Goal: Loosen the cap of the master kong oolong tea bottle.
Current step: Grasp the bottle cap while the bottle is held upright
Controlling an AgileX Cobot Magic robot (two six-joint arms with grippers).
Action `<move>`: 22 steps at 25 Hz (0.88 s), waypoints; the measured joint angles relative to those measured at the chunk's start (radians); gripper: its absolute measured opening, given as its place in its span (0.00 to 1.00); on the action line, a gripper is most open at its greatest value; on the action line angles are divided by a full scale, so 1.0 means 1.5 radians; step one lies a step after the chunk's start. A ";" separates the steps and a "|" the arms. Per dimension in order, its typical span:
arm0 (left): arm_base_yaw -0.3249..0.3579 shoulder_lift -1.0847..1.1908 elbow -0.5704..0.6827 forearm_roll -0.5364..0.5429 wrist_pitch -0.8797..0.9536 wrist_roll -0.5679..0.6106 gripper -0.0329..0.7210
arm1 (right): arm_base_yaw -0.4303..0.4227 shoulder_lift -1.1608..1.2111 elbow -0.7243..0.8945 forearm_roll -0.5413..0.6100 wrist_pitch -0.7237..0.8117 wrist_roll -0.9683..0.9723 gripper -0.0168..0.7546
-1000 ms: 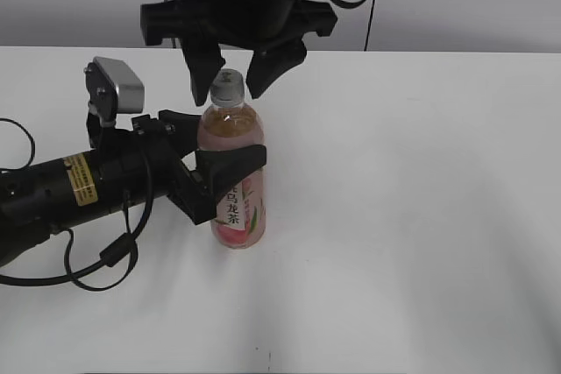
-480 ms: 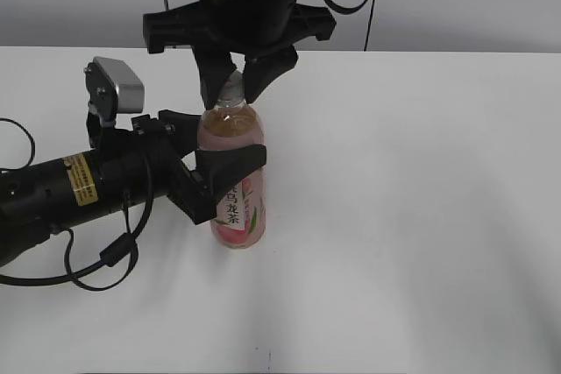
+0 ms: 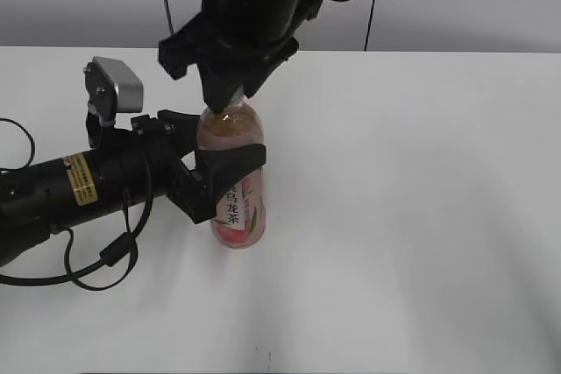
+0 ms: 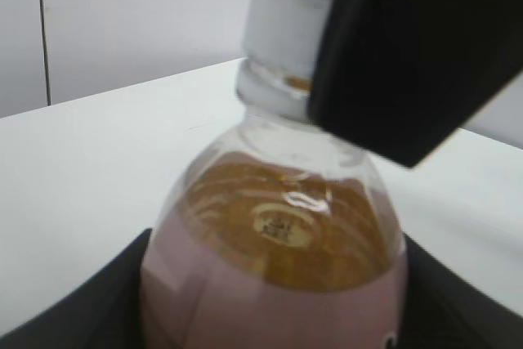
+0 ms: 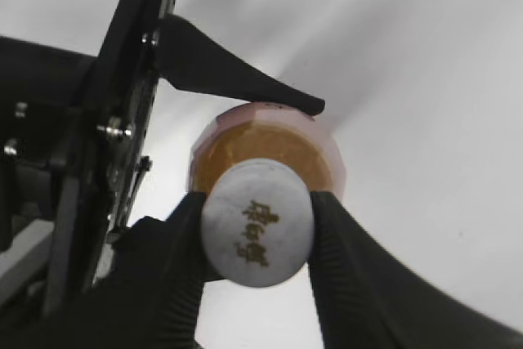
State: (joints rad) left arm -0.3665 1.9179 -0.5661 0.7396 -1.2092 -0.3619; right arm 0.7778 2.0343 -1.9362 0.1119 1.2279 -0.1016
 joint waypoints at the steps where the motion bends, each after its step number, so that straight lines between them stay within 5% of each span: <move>1: 0.000 0.000 0.000 0.000 0.000 0.000 0.66 | 0.000 0.000 0.000 0.000 0.000 -0.031 0.40; 22: 0.000 0.000 0.000 0.008 -0.003 0.009 0.66 | -0.002 0.000 -0.001 -0.005 -0.002 -0.560 0.39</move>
State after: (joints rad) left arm -0.3665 1.9179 -0.5661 0.7512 -1.2133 -0.3483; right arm 0.7742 2.0343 -1.9372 0.1039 1.2251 -0.9409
